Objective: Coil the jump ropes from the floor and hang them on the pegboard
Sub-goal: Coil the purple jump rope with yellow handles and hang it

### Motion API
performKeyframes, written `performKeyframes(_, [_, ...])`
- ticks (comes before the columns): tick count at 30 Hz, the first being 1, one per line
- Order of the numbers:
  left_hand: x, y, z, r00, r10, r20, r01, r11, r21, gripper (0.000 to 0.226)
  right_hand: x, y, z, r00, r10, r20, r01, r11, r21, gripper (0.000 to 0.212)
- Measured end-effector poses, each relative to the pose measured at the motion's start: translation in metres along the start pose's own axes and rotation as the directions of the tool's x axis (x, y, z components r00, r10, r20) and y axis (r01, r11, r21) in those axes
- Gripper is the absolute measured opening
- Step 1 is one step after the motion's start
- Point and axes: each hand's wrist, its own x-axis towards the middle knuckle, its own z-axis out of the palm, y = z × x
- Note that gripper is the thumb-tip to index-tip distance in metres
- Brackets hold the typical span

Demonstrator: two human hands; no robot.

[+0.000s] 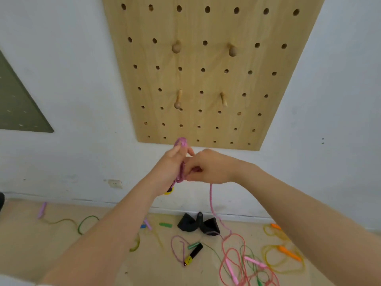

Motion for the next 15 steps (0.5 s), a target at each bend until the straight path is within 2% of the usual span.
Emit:
performKeyframes(3, [0.001, -0.001, 0.013, 0.994, -0.049, 0.102, 0.052, 0.998, -0.029, 0.036, -0.01, 0.01, -0.018, 0.969, -0.031, -0.245, 0.04, 0.999, 0.031, 0.011])
performKeyframes(5, [0.002, -0.002, 0.014, 0.988, -0.04, 0.152, 0.052, 0.996, -0.079, 0.035, -0.015, 0.026, -0.024, 0.906, 0.073, -0.416, -0.012, 0.989, 0.148, 0.011])
performKeyframes(7, [0.002, -0.001, 0.014, 0.976, -0.067, 0.206, 0.097, 0.986, -0.139, 0.036, -0.018, 0.039, -0.025, 0.86, 0.183, -0.477, -0.041, 0.955, 0.292, 0.018])
performKeyframes(8, [0.001, 0.0, 0.015, 0.966, -0.092, 0.24, 0.139, 0.973, -0.184, 0.038, -0.019, 0.043, -0.024, 0.854, 0.222, -0.47, -0.036, 0.927, 0.372, 0.021])
performKeyframes(10, [0.001, 0.003, 0.014, 0.943, -0.108, 0.315, 0.203, 0.936, -0.287, 0.04, -0.021, 0.041, -0.022, 0.903, 0.241, -0.354, -0.01, 0.839, 0.545, 0.024])
performKeyframes(12, [0.002, 0.004, 0.007, 0.904, -0.042, 0.425, 0.226, 0.892, -0.392, 0.037, -0.022, 0.034, -0.014, 0.974, 0.154, -0.167, 0.004, 0.722, 0.692, 0.024])
performKeyframes(13, [0.002, 0.006, 0.004, 0.891, 0.0, 0.455, 0.228, 0.865, -0.447, 0.035, -0.021, 0.031, -0.01, 0.986, 0.11, -0.122, 0.013, 0.689, 0.725, 0.02])
performKeyframes(15, [0.001, 0.008, -0.001, 0.92, 0.004, 0.392, 0.206, 0.845, -0.493, 0.039, -0.016, 0.026, -0.007, 0.986, 0.096, -0.136, 0.039, 0.662, 0.748, 0.015])
